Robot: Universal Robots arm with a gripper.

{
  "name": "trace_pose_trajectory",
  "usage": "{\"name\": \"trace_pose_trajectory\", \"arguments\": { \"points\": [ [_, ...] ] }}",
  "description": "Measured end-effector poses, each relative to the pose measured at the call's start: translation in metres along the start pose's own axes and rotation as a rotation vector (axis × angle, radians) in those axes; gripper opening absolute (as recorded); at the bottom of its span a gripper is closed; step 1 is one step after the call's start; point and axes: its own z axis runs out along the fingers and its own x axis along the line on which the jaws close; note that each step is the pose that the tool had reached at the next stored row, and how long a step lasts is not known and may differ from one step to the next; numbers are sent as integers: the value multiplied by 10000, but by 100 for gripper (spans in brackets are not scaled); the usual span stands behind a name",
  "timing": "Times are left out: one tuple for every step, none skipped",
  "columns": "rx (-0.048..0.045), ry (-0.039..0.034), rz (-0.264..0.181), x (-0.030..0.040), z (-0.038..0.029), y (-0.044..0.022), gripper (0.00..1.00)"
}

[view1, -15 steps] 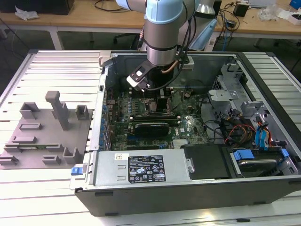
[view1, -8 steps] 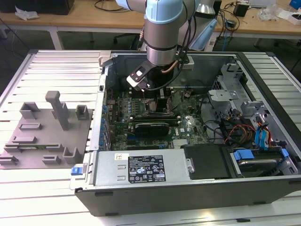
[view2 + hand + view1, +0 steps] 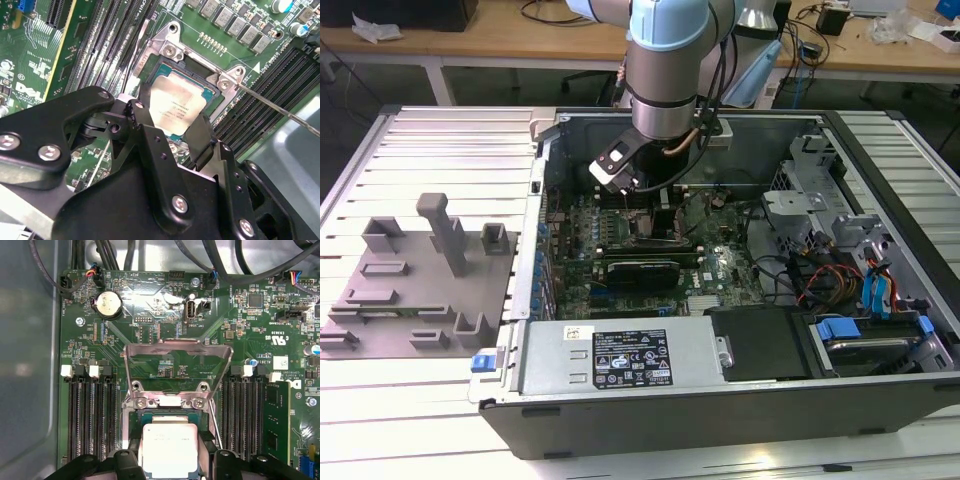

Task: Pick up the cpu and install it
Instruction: 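Place the cpu into insertion slot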

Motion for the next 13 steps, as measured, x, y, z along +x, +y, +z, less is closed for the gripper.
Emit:
{"name": "trace_pose_trajectory", "arguments": {
  "points": [
    [2,1,1,0,3,0,53],
    [3,6,1,0,8,0,53],
    [1,12,1,0,12,-1,53],
    [-1,20,2,1,17,-1,53],
    [-1,22,2,1,19,0,53],
    [-2,23,2,1,20,0,53],
    [-1,23,2,1,20,0,53],
    [-2,23,2,1,20,0,53],
    [-1,22,1,1,20,0,53],
    [-1,23,1,1,20,0,53],
    [-1,23,1,1,20,0,53],
    [-2,23,2,1,20,0,53],
    [-2,24,2,1,22,0,53]
  ]
}}
